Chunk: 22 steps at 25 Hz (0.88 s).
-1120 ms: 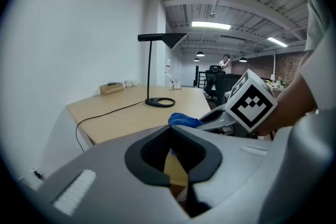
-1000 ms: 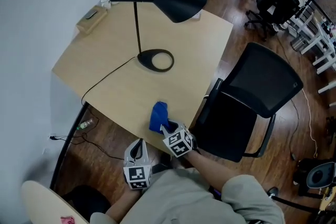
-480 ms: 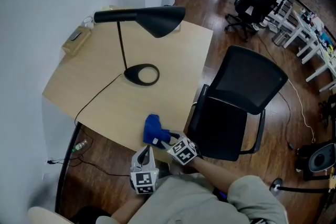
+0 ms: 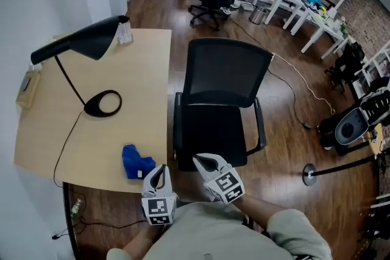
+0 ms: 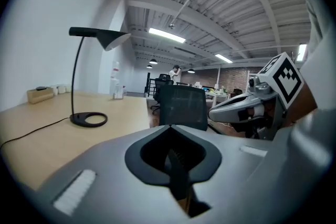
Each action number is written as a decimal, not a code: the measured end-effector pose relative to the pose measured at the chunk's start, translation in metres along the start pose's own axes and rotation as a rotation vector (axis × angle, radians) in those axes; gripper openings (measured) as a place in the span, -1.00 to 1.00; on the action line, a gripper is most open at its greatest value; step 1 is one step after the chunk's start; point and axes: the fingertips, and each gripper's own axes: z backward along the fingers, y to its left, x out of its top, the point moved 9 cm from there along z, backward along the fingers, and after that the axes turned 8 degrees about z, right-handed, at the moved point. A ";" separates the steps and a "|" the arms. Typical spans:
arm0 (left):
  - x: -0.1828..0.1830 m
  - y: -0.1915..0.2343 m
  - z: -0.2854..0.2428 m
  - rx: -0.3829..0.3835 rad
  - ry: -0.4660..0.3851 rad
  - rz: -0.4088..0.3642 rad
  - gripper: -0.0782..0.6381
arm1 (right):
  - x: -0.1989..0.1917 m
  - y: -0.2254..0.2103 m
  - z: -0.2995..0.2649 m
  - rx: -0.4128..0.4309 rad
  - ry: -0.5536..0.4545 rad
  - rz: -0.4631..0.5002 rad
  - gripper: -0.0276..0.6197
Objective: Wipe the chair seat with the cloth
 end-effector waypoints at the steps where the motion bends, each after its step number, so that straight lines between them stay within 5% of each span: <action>1: 0.007 -0.015 -0.003 -0.032 -0.005 -0.006 -0.77 | 0.001 -0.005 0.017 -0.038 -0.026 -0.015 -0.91; 6: 0.033 -0.097 -0.014 -0.174 -0.037 -0.039 -0.77 | -0.004 -0.032 0.107 -0.223 -0.115 -0.062 -0.91; 12: 0.032 -0.199 -0.011 -0.226 -0.049 -0.083 -0.77 | -0.031 -0.055 0.213 -0.348 -0.208 -0.130 -0.91; 22: -0.036 -0.331 0.033 -0.133 -0.041 -0.131 -0.77 | -0.118 -0.054 0.329 -0.288 -0.285 -0.159 -0.91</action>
